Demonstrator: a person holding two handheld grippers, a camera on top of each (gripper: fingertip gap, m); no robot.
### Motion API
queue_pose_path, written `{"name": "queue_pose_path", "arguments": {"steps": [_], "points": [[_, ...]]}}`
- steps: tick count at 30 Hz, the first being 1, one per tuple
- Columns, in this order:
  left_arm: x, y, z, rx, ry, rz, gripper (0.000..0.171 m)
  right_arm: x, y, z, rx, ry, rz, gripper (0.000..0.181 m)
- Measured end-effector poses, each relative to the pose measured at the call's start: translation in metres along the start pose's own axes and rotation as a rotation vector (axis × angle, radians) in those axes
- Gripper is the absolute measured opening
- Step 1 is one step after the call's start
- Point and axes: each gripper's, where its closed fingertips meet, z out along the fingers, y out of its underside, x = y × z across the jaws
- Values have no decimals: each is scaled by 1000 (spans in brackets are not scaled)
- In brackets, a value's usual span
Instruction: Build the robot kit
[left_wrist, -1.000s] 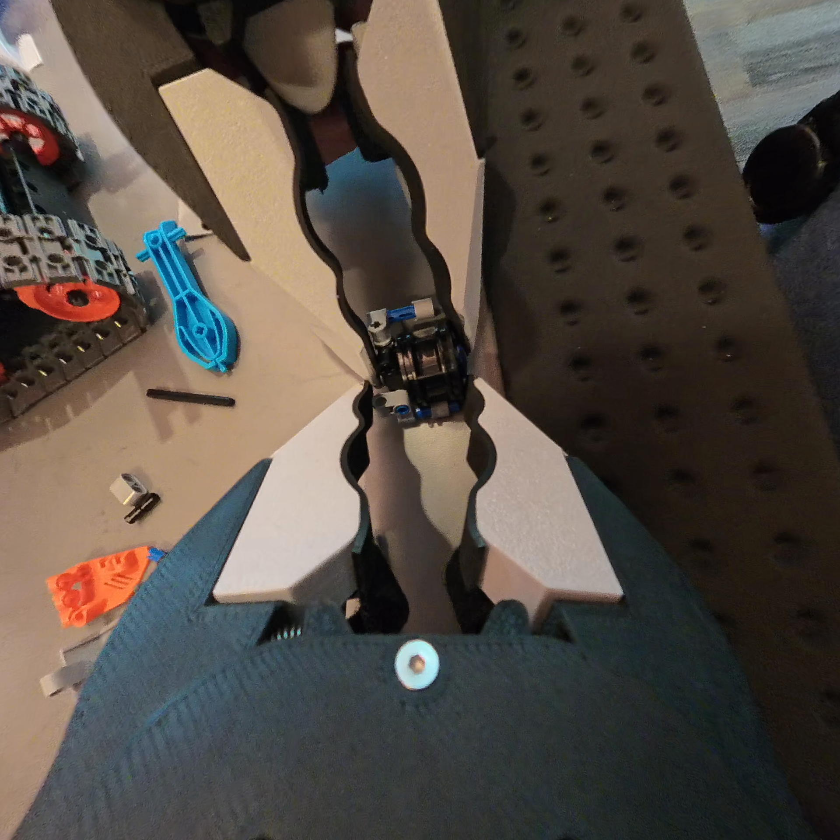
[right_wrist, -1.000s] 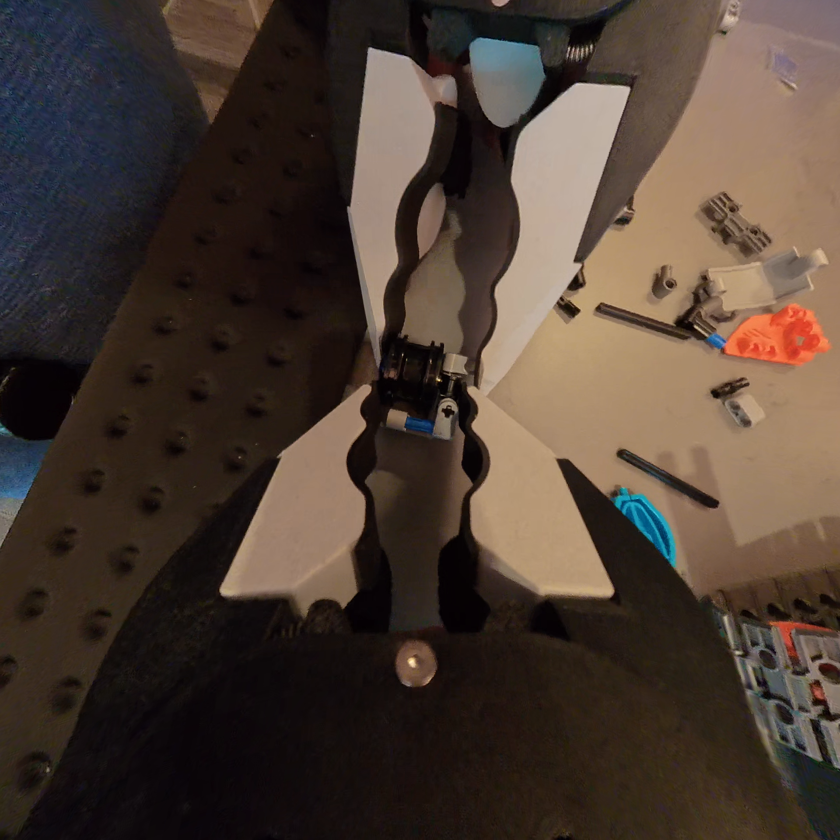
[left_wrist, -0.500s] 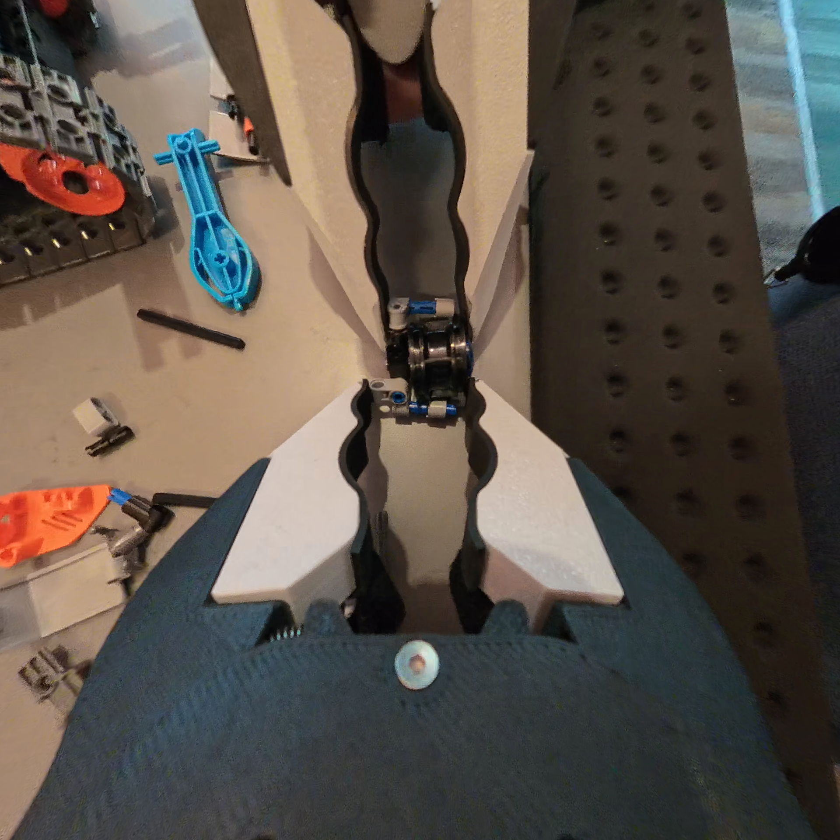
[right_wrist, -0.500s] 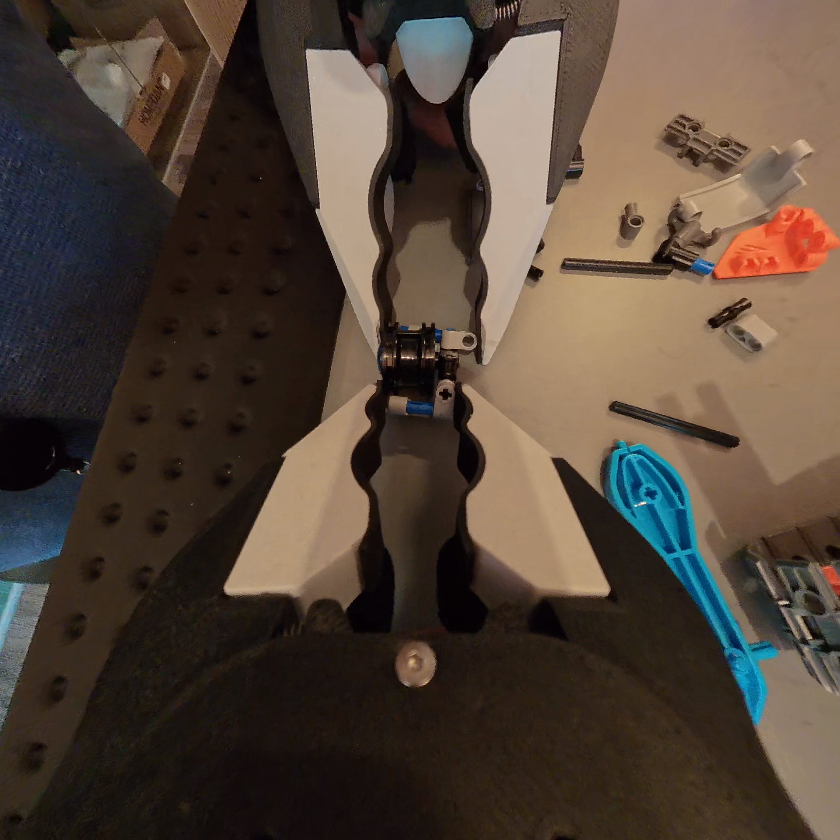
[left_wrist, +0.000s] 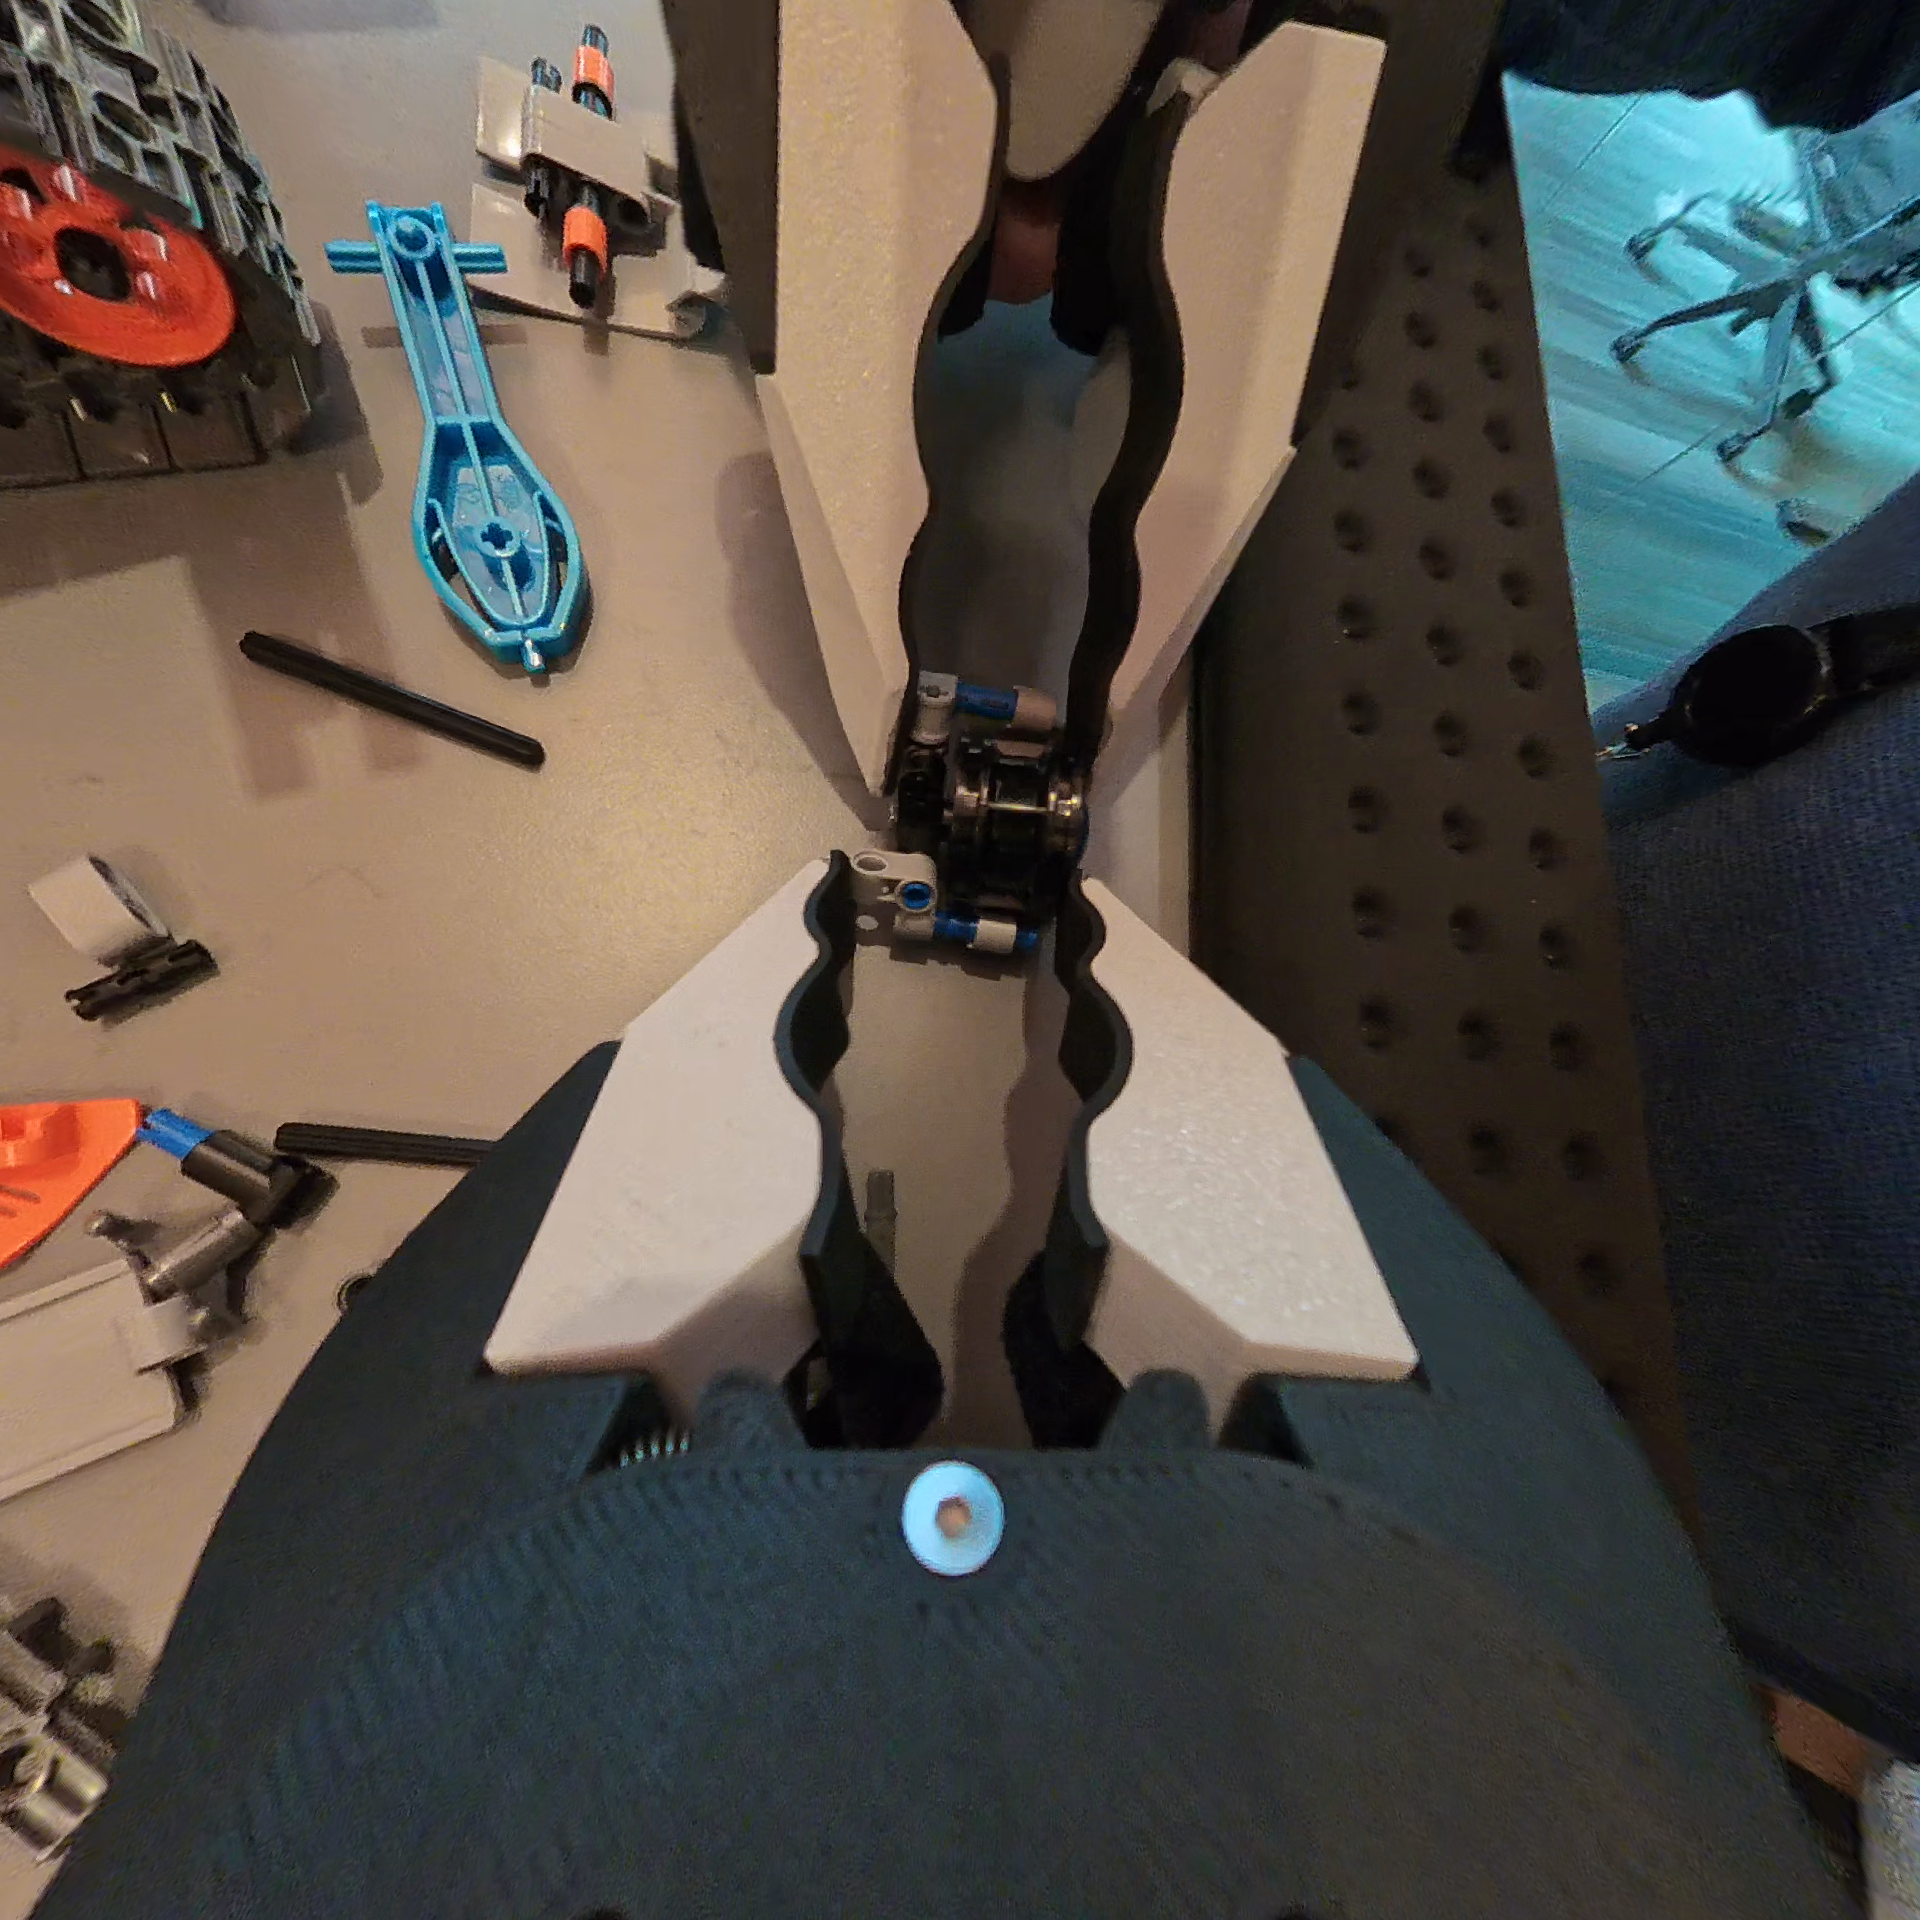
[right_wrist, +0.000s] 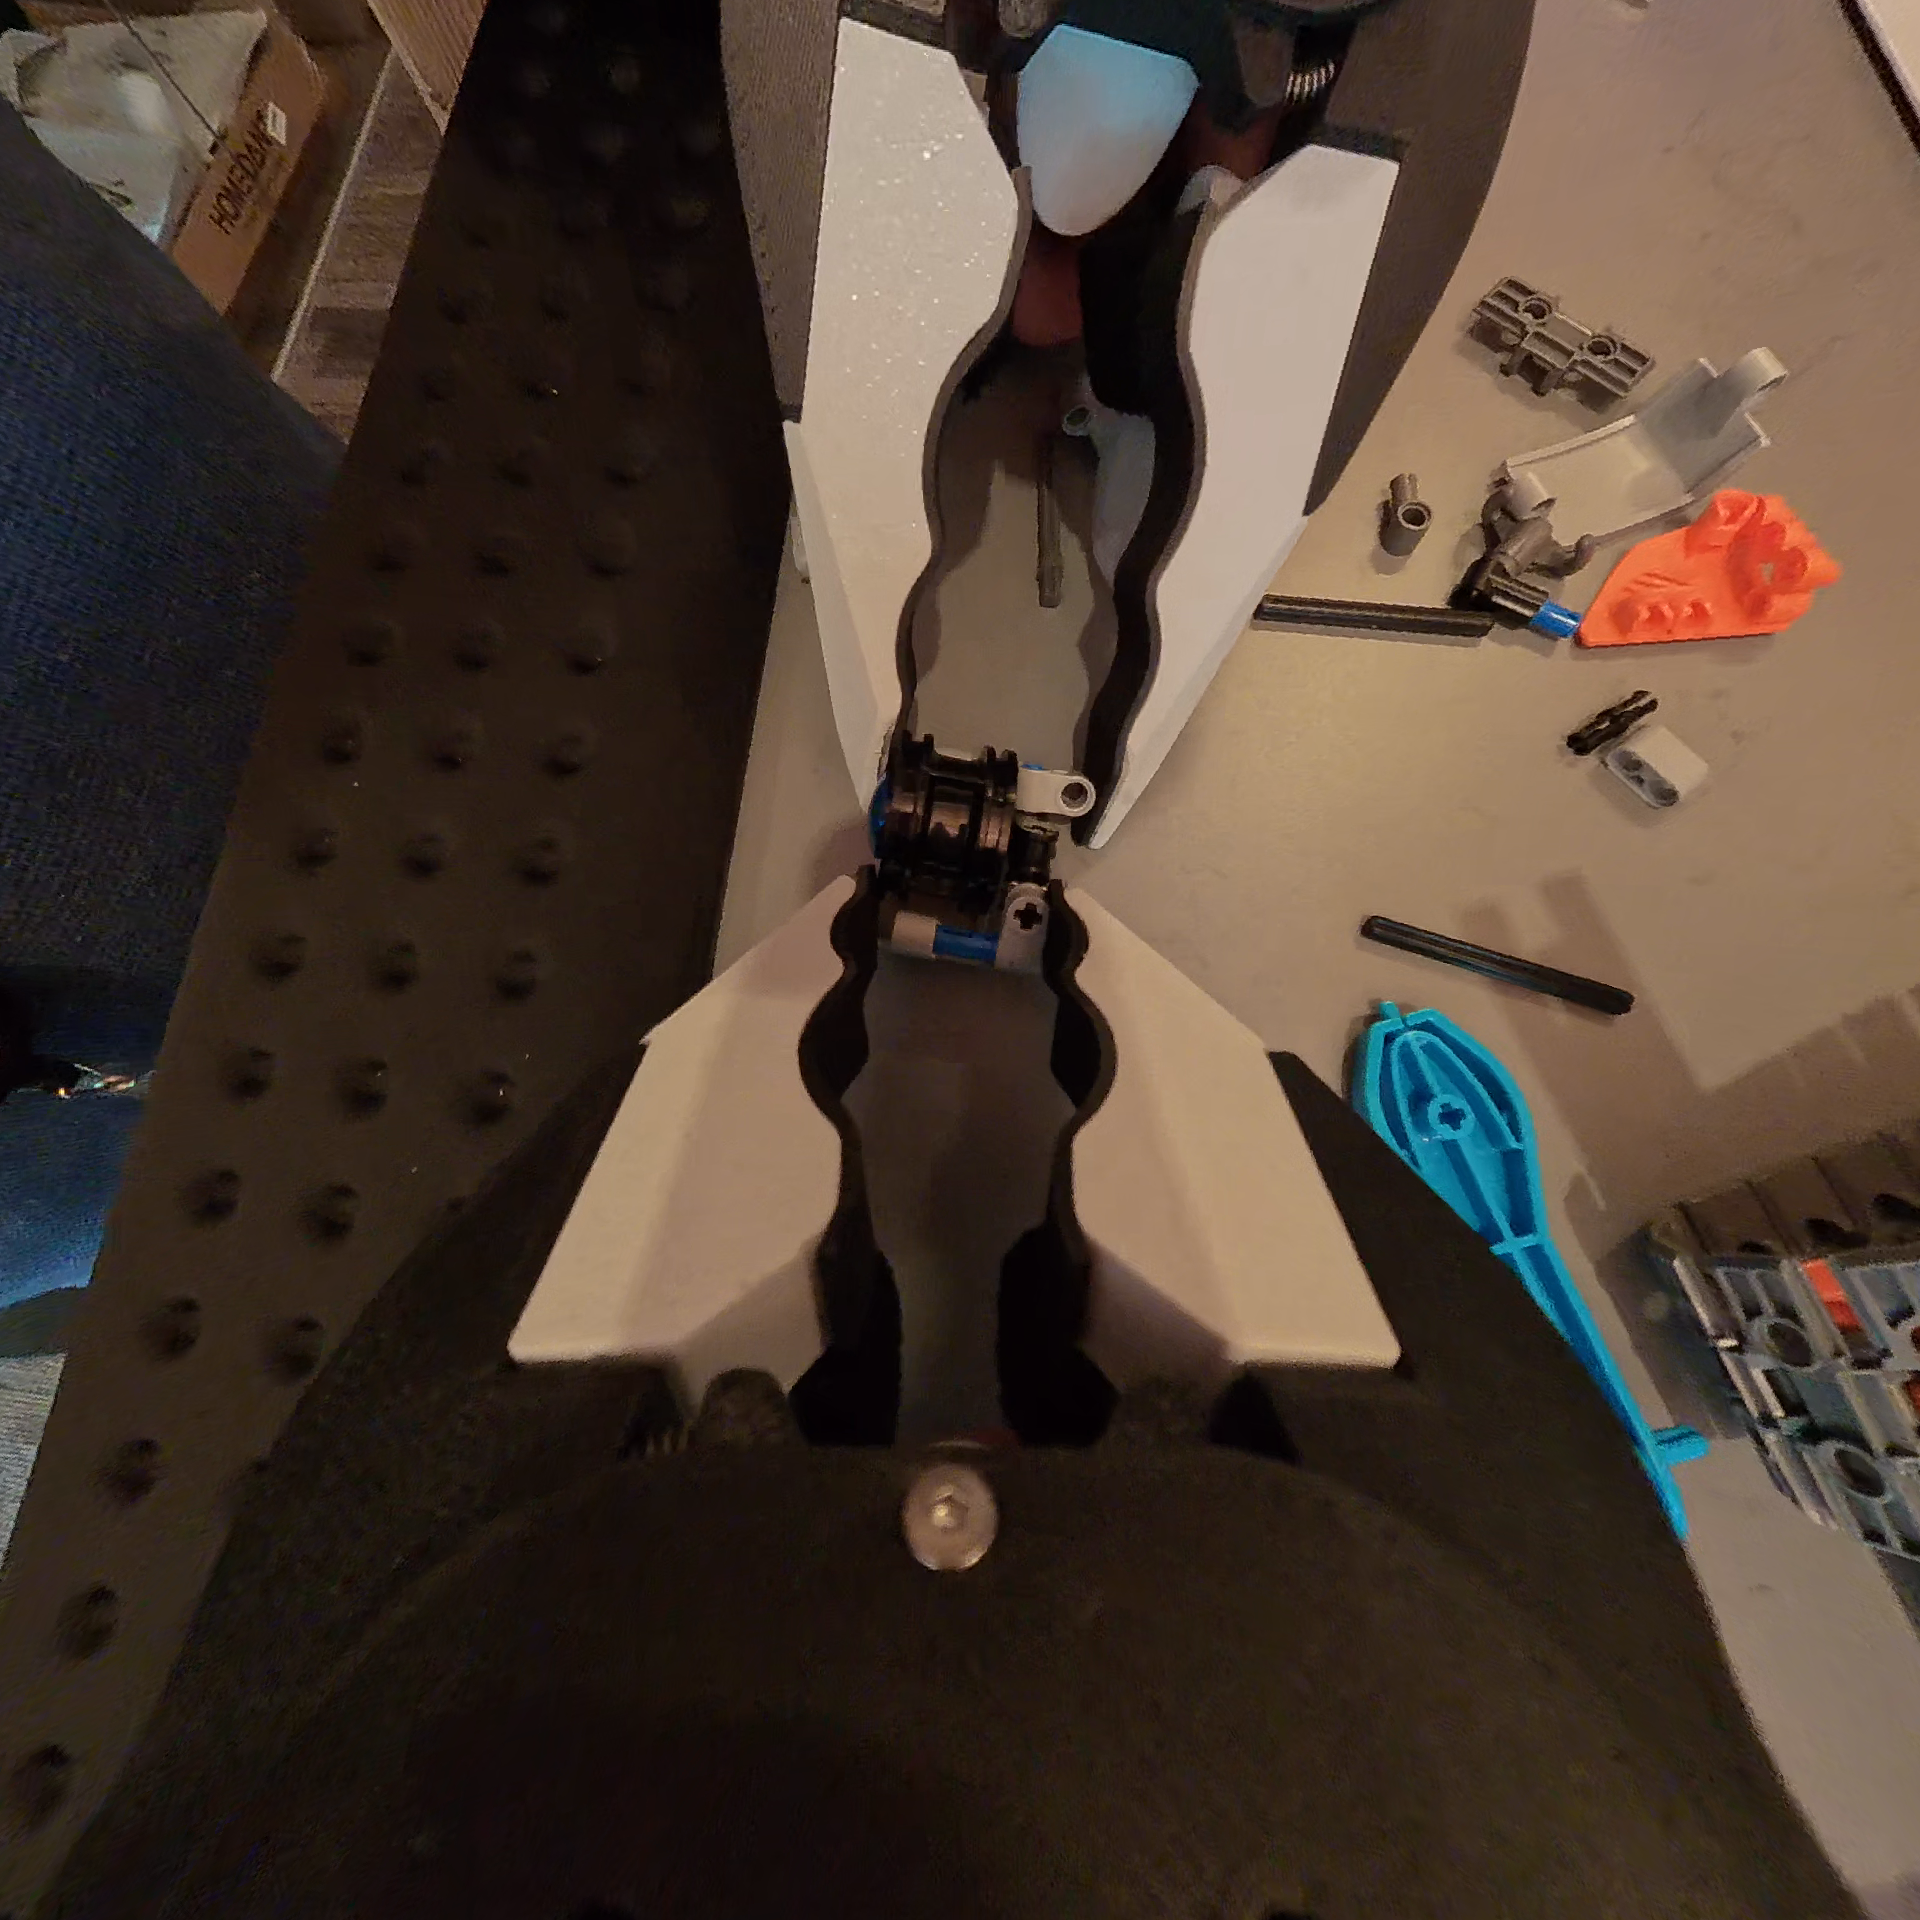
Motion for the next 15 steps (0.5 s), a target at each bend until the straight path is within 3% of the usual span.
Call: {"name": "queue_pose_path", "arguments": {"steps": [7,11,15], "points": [[-2,-4,-4,22,41,-61,40,4,-5,-5,62,-41,145,28],[5,-24,-26,169,79,-112,52,9,-18,-19,191,-99,299,28],[9,-35,-35,246,42,-121,49,12,-41,-38,352,-143,388,28]]}}
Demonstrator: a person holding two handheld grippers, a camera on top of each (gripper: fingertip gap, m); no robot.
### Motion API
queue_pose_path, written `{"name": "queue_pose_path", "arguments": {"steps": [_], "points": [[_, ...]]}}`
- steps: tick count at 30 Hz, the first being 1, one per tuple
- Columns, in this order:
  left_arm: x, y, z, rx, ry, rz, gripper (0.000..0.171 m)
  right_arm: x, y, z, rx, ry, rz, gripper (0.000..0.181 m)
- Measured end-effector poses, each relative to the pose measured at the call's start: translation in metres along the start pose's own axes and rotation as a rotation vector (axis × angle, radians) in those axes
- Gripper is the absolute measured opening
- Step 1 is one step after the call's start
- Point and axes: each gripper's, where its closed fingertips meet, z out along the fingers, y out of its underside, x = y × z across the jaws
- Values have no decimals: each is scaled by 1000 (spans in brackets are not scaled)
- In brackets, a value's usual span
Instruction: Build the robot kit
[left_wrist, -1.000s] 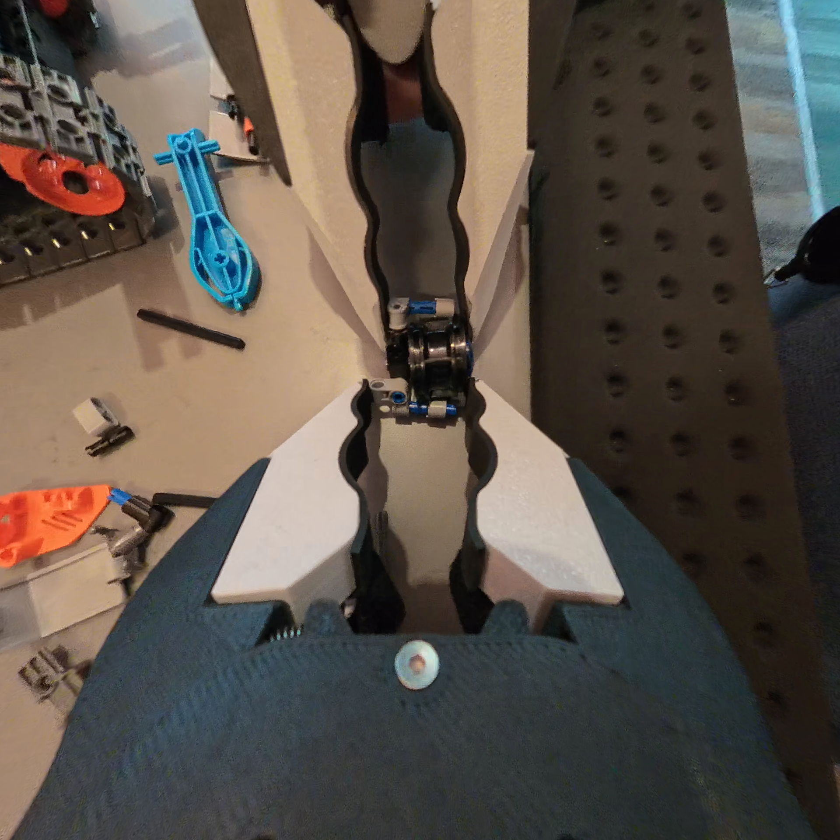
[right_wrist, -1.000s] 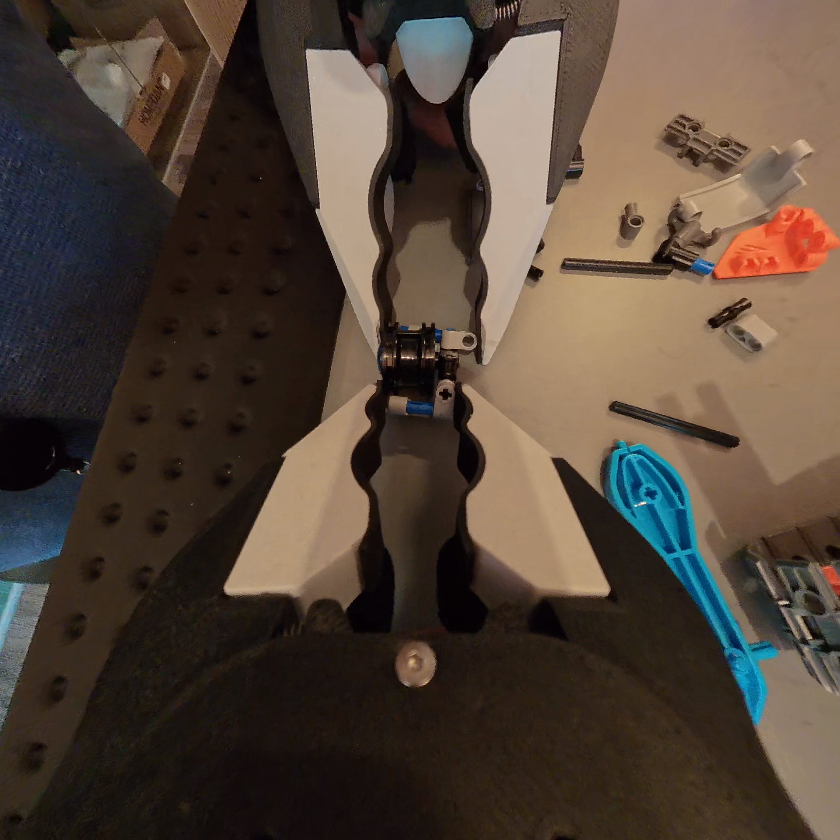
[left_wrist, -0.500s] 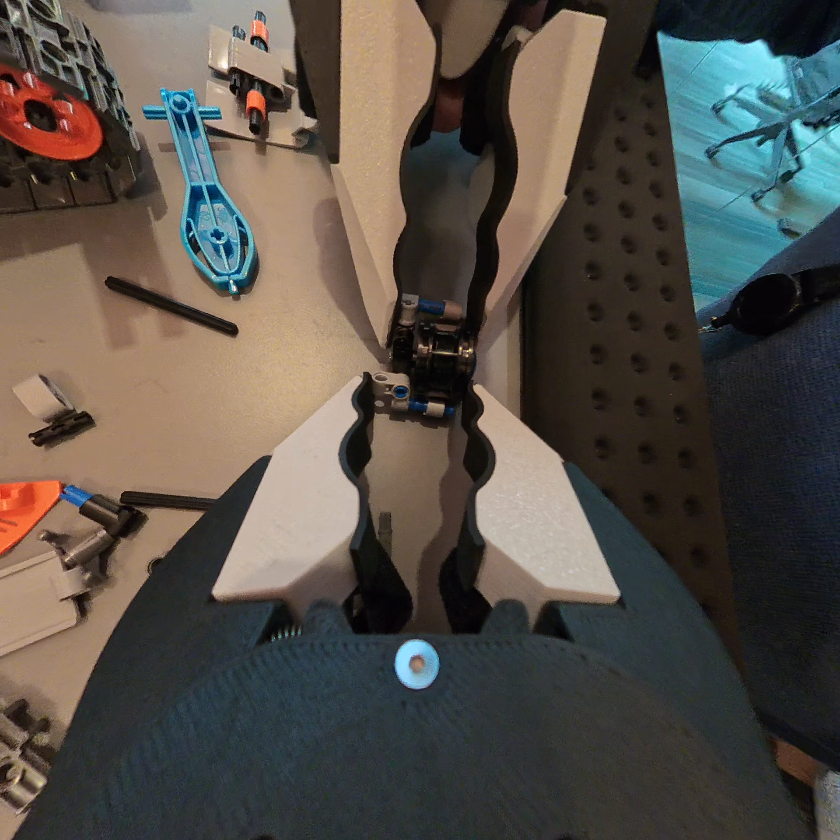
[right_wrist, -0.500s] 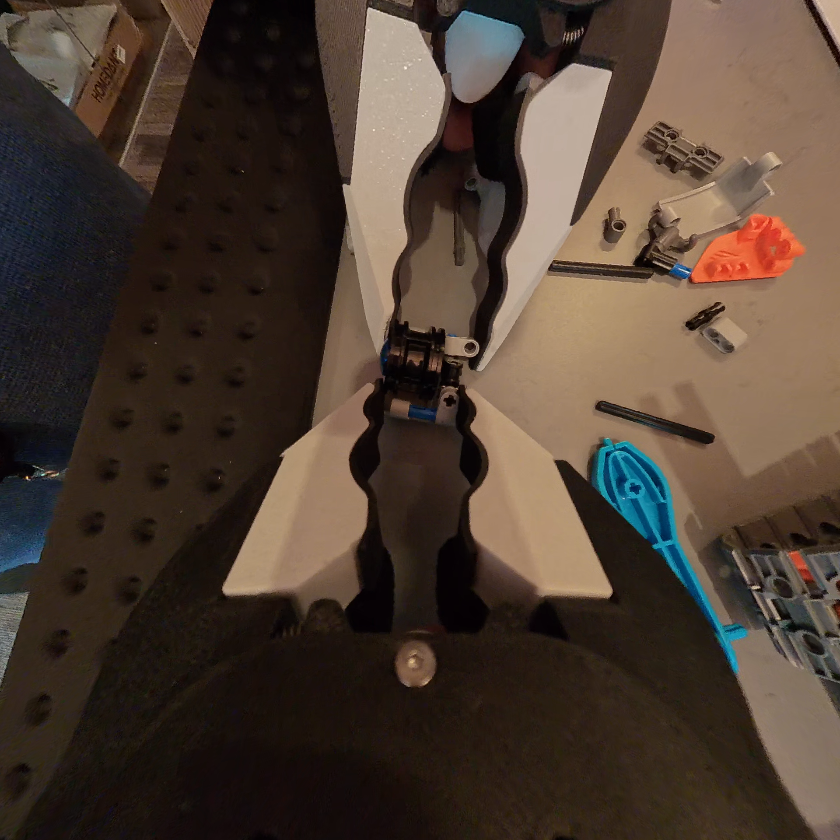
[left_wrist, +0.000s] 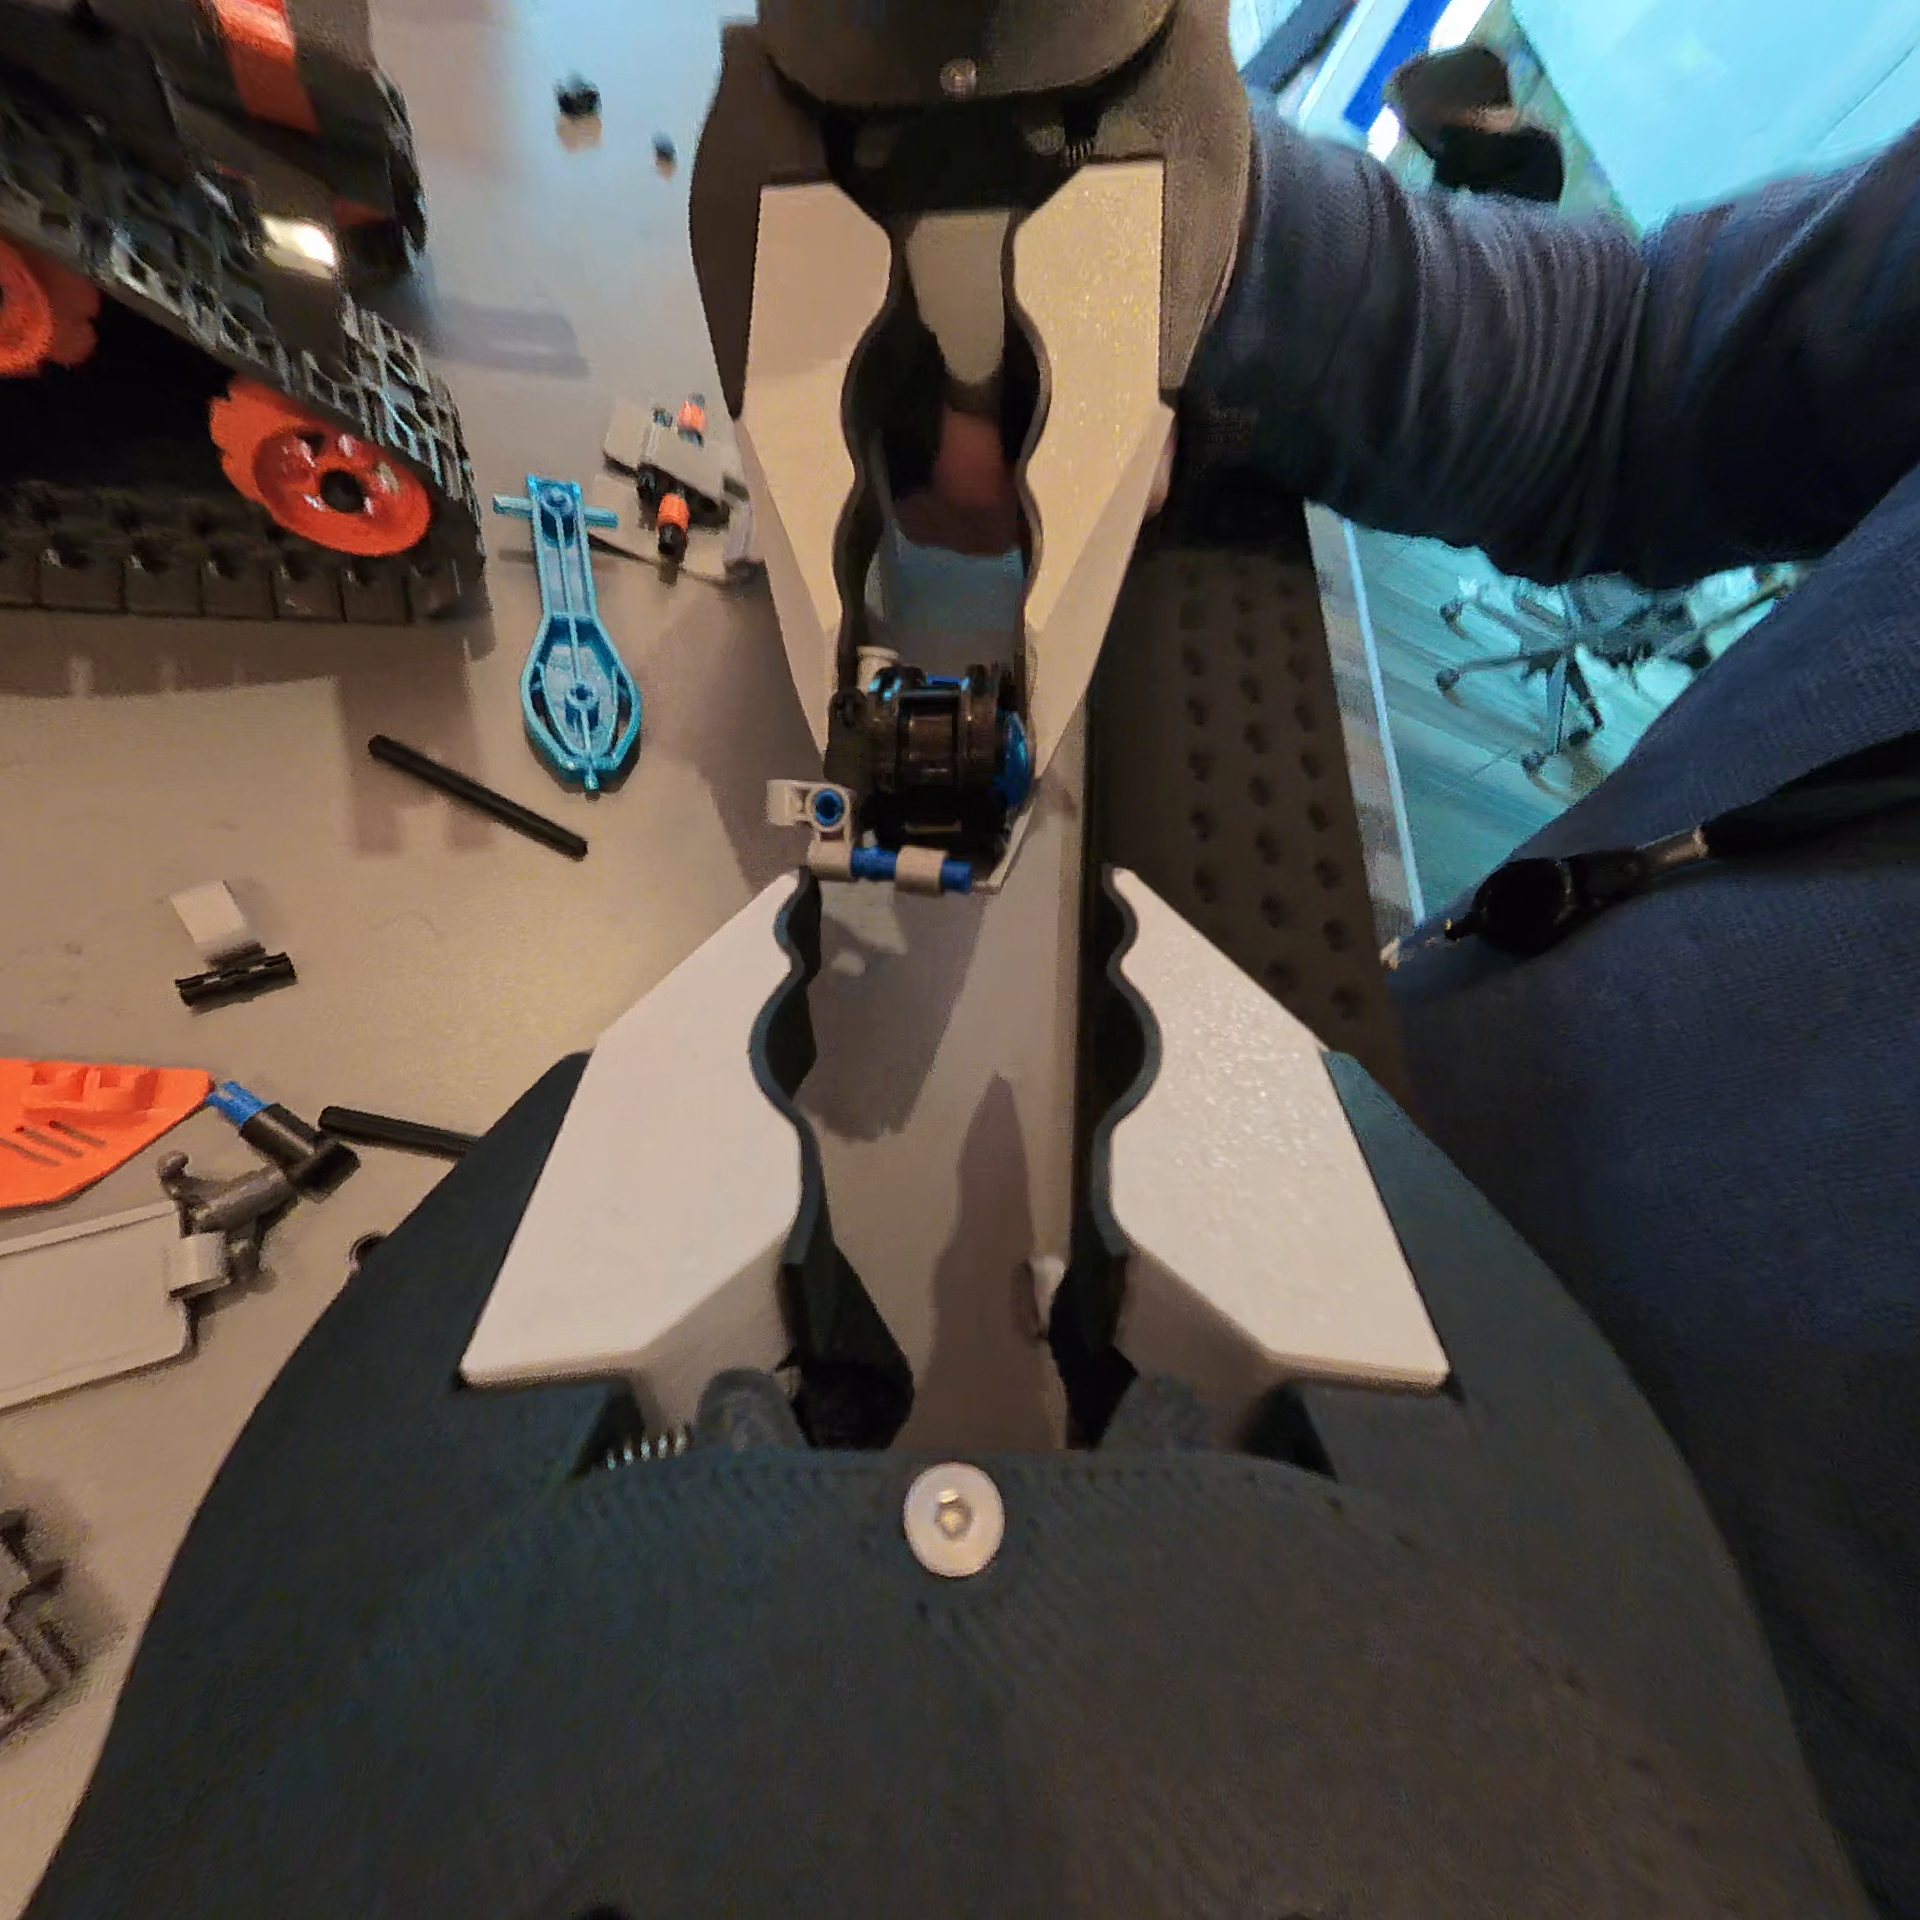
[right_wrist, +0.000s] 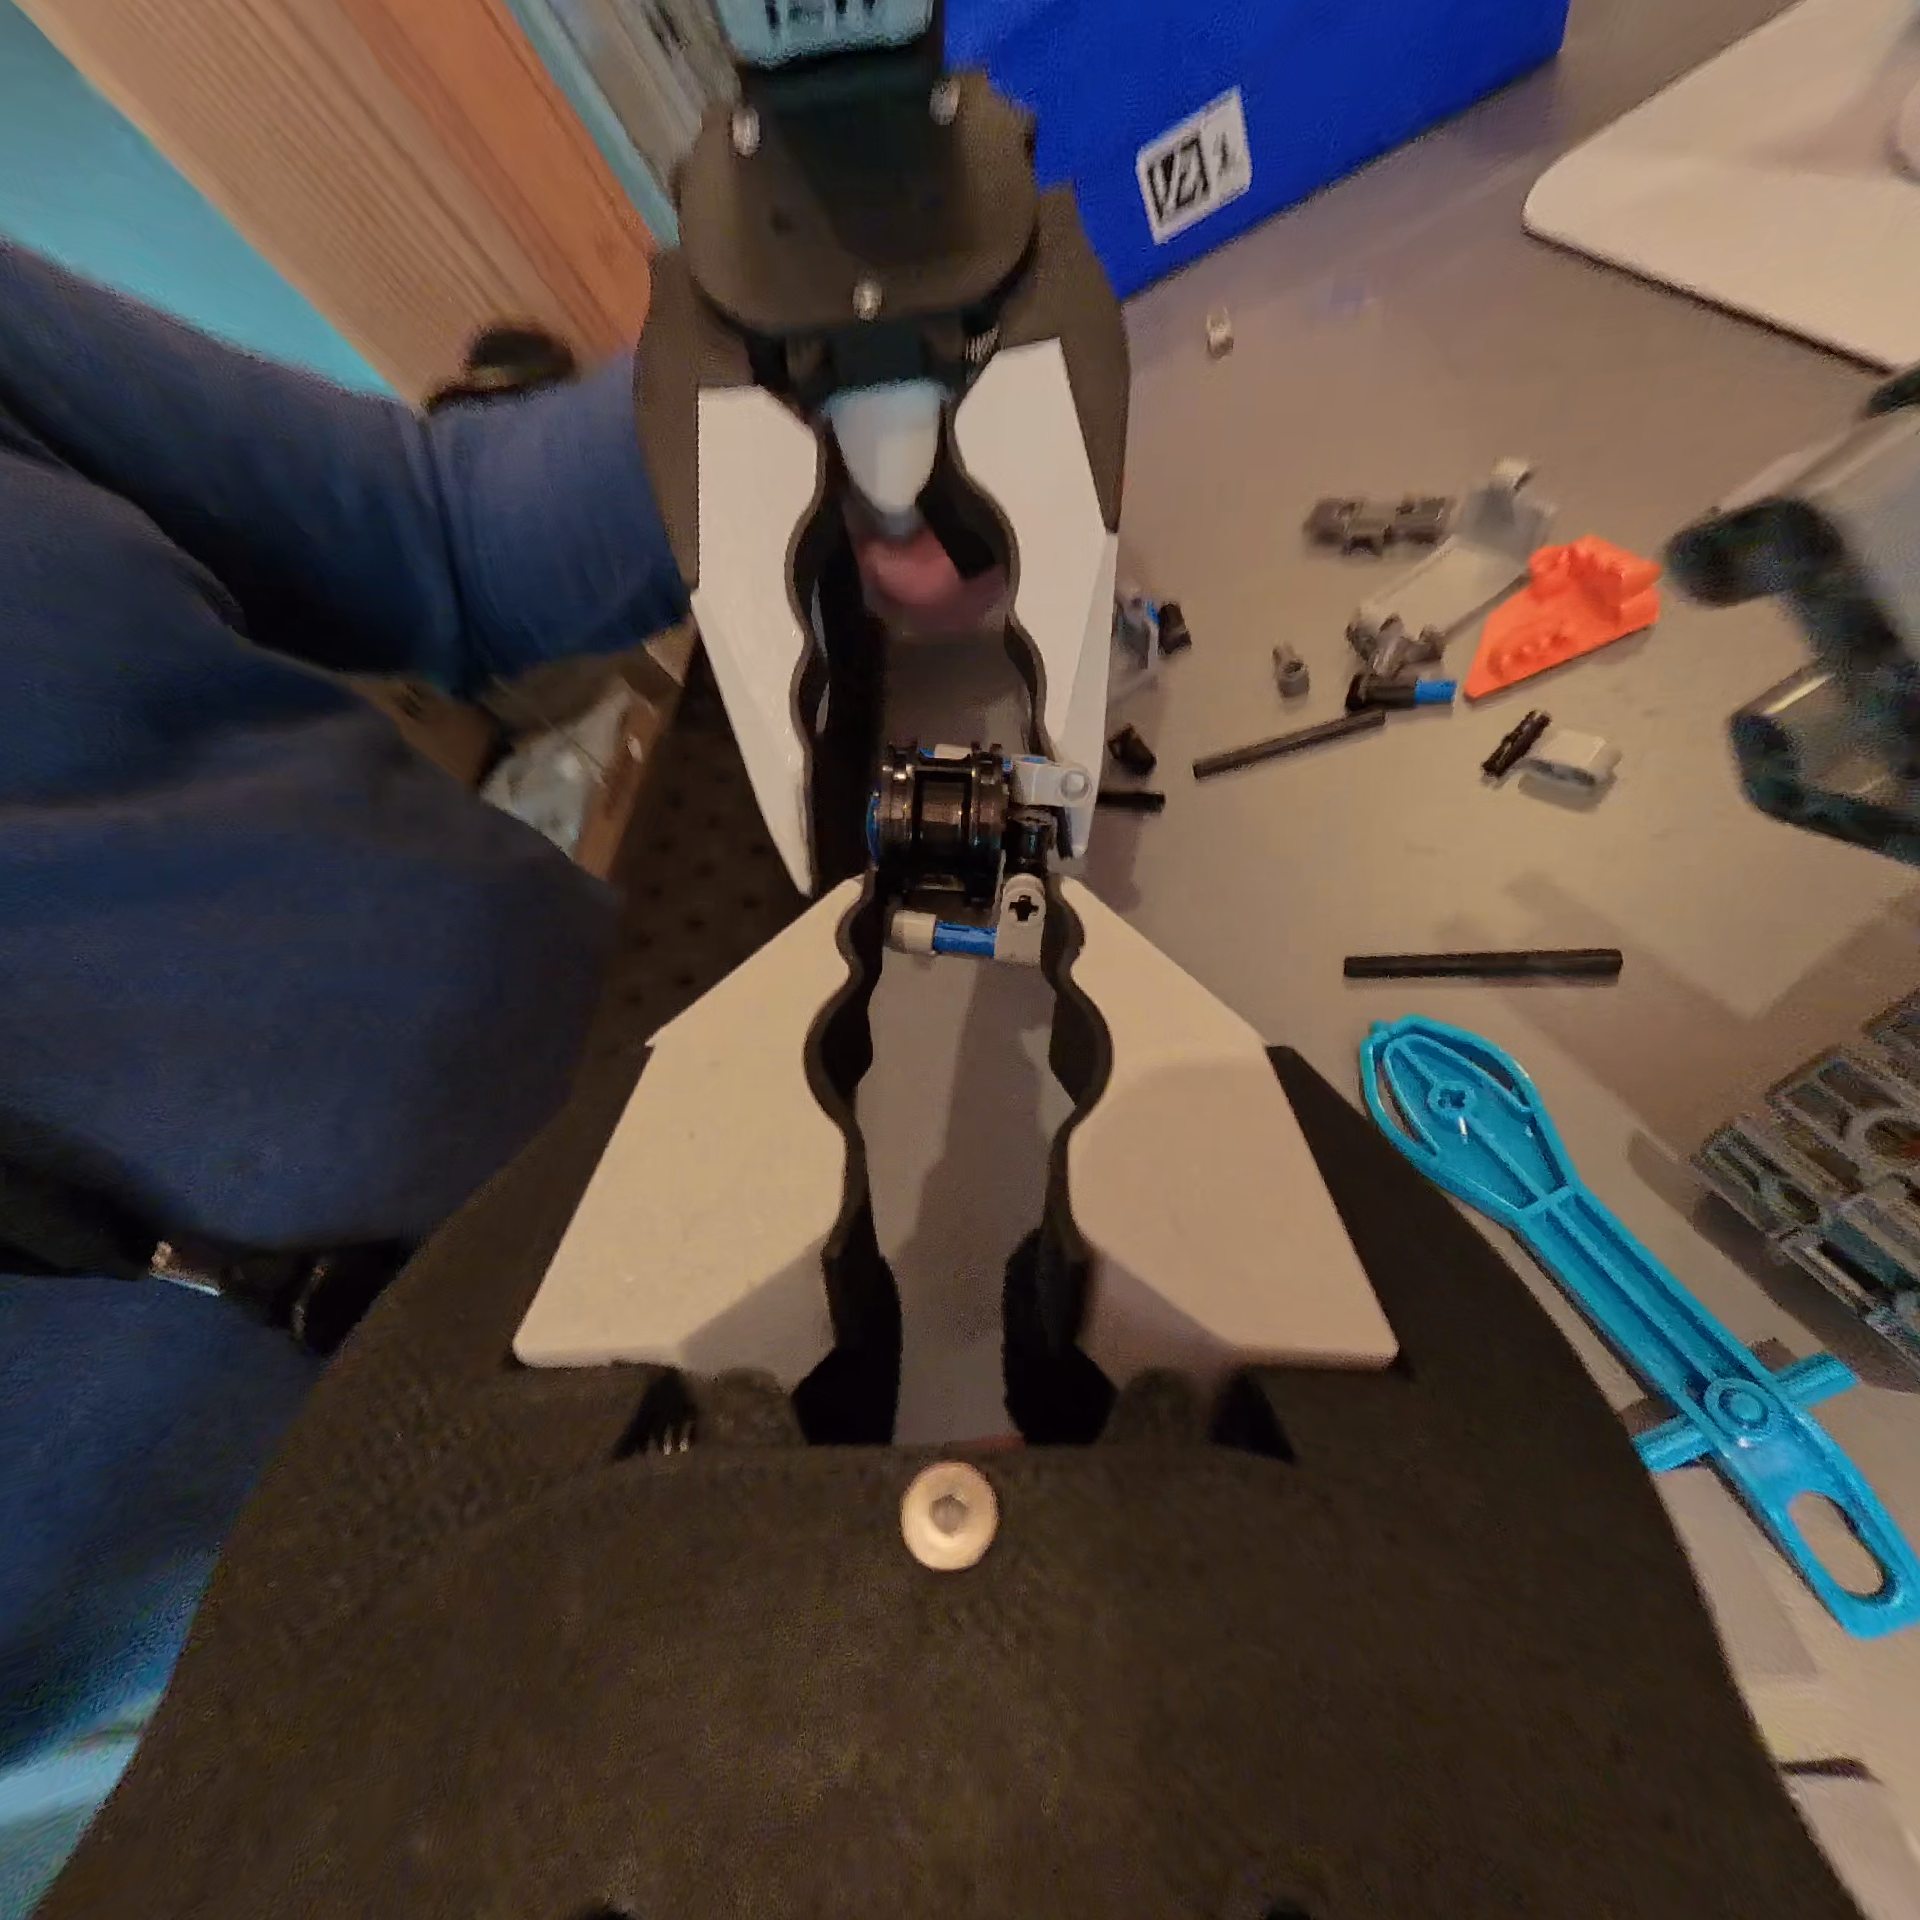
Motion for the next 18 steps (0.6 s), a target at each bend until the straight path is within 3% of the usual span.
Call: {"name": "queue_pose_path", "arguments": {"steps": [7,12,18], "points": [[11,-35,-15,218,-28,-53,48,-17,-40,-15,214,-58,62,28],[20,-60,-33,441,6,-92,38,-29,-55,-11,294,-64,61,29],[24,-57,-42,447,-116,47,35,-35,-64,-5,363,-30,68,29]]}}
